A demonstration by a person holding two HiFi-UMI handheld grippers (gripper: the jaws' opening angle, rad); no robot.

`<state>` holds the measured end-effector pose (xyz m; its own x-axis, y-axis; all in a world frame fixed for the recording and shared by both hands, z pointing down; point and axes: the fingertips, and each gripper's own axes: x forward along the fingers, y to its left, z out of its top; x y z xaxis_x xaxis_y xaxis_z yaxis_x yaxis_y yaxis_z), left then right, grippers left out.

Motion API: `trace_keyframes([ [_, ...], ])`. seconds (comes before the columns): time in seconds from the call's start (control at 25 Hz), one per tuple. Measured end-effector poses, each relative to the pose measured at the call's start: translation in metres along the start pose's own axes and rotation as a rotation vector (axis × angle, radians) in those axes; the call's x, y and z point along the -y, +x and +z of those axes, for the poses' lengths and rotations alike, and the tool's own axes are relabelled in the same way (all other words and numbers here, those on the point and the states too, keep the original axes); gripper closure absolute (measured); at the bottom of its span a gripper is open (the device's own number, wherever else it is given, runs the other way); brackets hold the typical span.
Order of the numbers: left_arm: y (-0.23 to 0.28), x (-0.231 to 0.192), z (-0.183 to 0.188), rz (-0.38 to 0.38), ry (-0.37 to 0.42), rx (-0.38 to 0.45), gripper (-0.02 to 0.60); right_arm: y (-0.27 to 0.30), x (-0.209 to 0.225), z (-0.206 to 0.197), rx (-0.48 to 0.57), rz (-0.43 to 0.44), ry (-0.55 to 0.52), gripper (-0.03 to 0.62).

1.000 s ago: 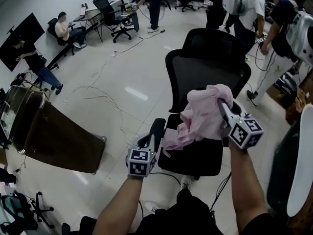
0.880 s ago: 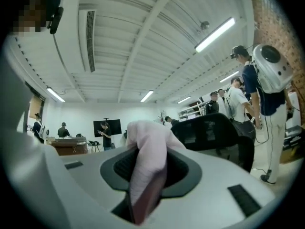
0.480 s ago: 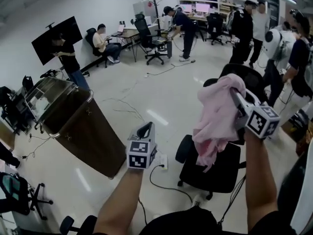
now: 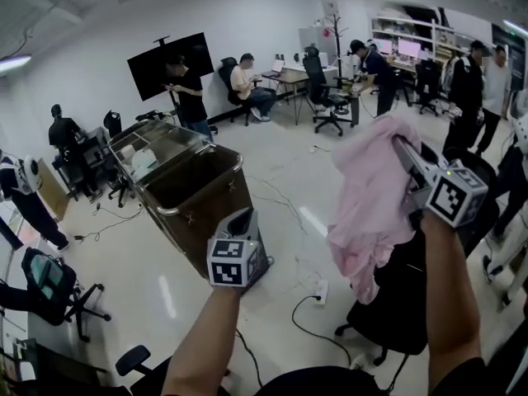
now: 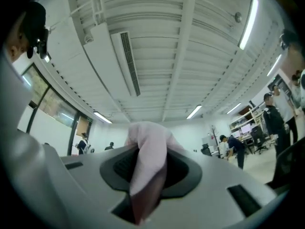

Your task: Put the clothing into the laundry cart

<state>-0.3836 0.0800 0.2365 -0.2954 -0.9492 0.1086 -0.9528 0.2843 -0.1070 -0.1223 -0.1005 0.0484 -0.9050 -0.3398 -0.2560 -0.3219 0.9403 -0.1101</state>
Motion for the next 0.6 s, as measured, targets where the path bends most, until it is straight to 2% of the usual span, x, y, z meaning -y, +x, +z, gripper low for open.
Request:
trace_keyframes([
  [0.2, -0.054, -0.088, 0.006, 0.151, -0.019, 0.012, 0.583, 0.064, -0.078, -0.018, -0.007, 0.157, 0.053, 0.465],
  [0.6, -0.125, -0.179, -0.002, 0.31, -0.034, -0.003, 0.583, 0.171, -0.204, -0.025, -0.009, 0.323, 0.082, 0.465],
])
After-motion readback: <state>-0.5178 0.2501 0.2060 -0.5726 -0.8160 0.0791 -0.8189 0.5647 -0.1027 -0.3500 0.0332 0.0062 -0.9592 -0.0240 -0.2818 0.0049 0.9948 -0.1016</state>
